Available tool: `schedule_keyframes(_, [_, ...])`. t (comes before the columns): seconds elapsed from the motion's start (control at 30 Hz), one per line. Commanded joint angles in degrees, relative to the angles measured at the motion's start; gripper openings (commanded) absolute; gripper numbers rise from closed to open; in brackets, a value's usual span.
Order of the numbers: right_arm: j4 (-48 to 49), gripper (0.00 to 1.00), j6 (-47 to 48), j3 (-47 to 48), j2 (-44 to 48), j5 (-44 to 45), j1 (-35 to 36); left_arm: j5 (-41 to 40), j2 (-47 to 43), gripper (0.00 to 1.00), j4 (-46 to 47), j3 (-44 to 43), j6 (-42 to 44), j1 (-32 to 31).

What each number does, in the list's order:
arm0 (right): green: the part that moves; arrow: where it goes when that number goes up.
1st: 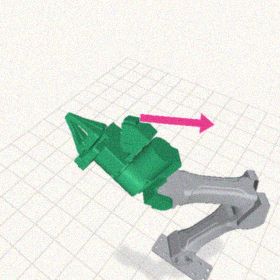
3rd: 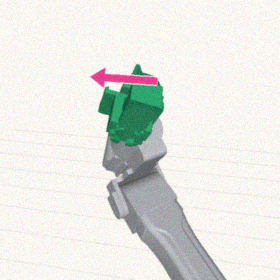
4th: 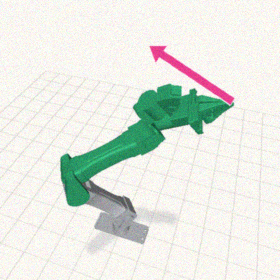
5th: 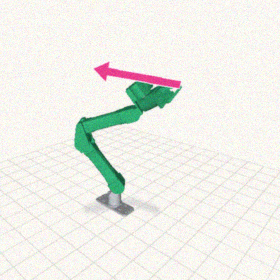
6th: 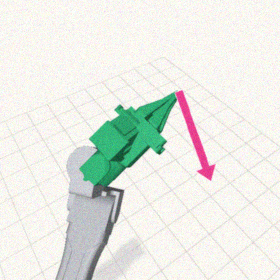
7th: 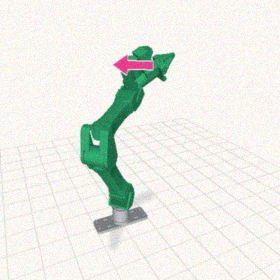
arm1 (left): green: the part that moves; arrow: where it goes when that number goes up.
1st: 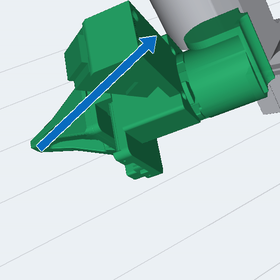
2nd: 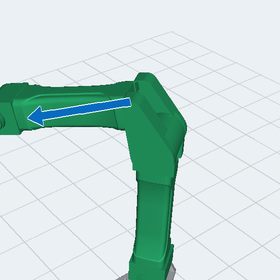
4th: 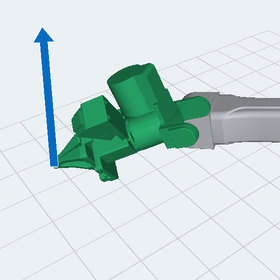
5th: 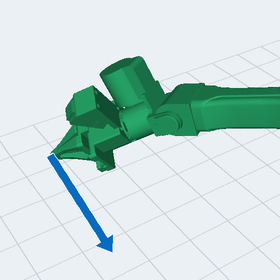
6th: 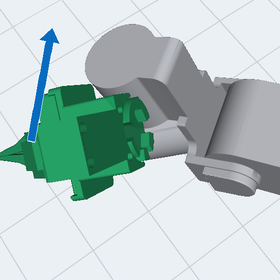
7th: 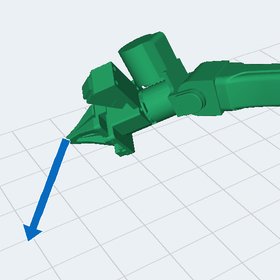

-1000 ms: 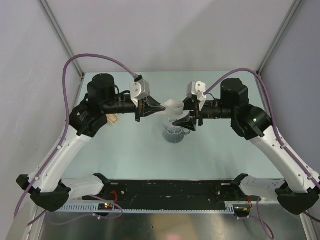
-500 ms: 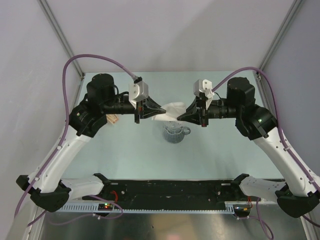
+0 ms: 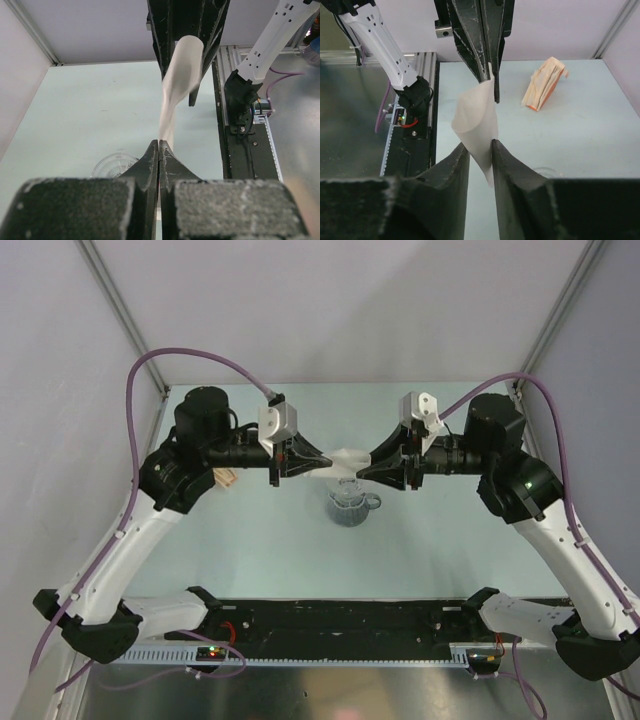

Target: Place the coffee filter in the dripper

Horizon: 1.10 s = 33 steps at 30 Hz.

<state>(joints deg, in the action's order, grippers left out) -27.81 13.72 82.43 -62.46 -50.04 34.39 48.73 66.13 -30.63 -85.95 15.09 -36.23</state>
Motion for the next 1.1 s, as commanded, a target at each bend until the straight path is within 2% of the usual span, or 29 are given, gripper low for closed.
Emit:
schedule_keyframes(0.0, [3.27,0.18,-1.61,3.22,0.18,-1.26,-0.07,1.35,0.32,0.00,0.93,-1.08,1.45,0.27])
schedule_keyframes(0.03, [3.19,0.09,-1.64,3.46,0.12,-1.45,-0.18,1.31,0.36,0.00,0.93,-1.03,1.57,0.23])
schedule_keyframes(0.07, [3.07,0.04,-1.70,3.76,0.13,-1.54,-0.37,1.25,0.34,0.00,0.97,-0.95,1.63,0.21])
schedule_keyframes(0.17, [3.02,0.01,-1.86,4.08,0.22,-2.07,-0.99,1.32,0.18,0.00,0.95,-0.56,1.91,0.15])
schedule_keyframes(0.2, [2.85,0.03,-1.95,4.29,0.18,-1.94,-1.04,1.43,0.12,0.00,0.94,-0.50,1.98,0.17])
schedule_keyframes(0.27, [2.59,0.25,-2.55,5.12,-0.20,-1.80,-1.07,1.74,0.20,0.00,0.93,-0.50,2.09,0.23])
schedule_keyframes(0.3, [2.54,0.32,-2.95,5.60,-0.56,-1.76,-1.03,1.86,0.26,0.00,0.97,-0.56,2.11,0.21])
schedule_keyframes(0.4, [3.53,0.36,-3.53,6.61,-1.19,-1.61,-0.98,2.22,0.54,0.00,0.93,-0.60,2.09,0.24])
schedule_keyframes(0.43, [3.94,0.35,-3.48,6.73,-1.31,-1.58,-0.98,2.32,0.69,0.00,0.97,-0.65,2.07,0.22])
schedule_keyframes(0.5, [4.00,0.25,-3.14,6.92,-1.50,-1.65,-0.99,2.40,0.96,0.00,0.94,-0.87,1.90,0.24])
schedule_keyframes(0.53, [3.78,0.12,-2.80,7.11,-1.60,-1.99,-0.99,2.37,1.03,0.00,0.98,-1.01,1.88,0.17])
schedule_keyframes(0.57, [3.49,0.06,-2.59,7.29,-1.70,-2.34,-1.08,2.35,1.12,0.00,0.95,-1.17,1.83,0.18])
schedule_keyframes(0.7, [3.69,0.00,-3.60,7.20,-1.62,-3.89,-2.06,2.81,1.52,0.00,0.94,-1.91,0.88,0.44])
schedule_keyframes(0.73, [3.75,0.11,-4.35,7.21,-1.66,-3.69,-2.27,3.14,1.71,0.00,0.93,-2.32,0.06,0.58])
schedule_keyframes(0.8, [3.08,0.43,-5.38,7.34,-1.74,-3.49,-2.90,4.43,2.36,0.00,0.93,-3.37,-1.79,1.10])
schedule_keyframes(0.83, [2.17,0.53,-5.68,7.32,-1.76,-3.53,-3.35,5.31,2.83,0.00,0.97,-3.97,-2.73,1.44])
schedule_keyframes(0.87, [1.19,0.59,-5.79,7.27,-1.87,-4.17,-3.75,6.11,3.24,0.00,0.95,-4.67,-3.90,1.69])
schedule_keyframes(0.97, [-2.51,0.63,-5.76,5.84,-1.77,-5.66,-4.87,8.30,4.23,0.00,0.97,-5.95,-6.22,2.08])
schedule_keyframes(1.07, [-4.35,0.58,-5.01,3.44,-1.50,-6.71,-5.36,9.51,4.56,0.00,0.93,-6.48,-7.63,2.12])
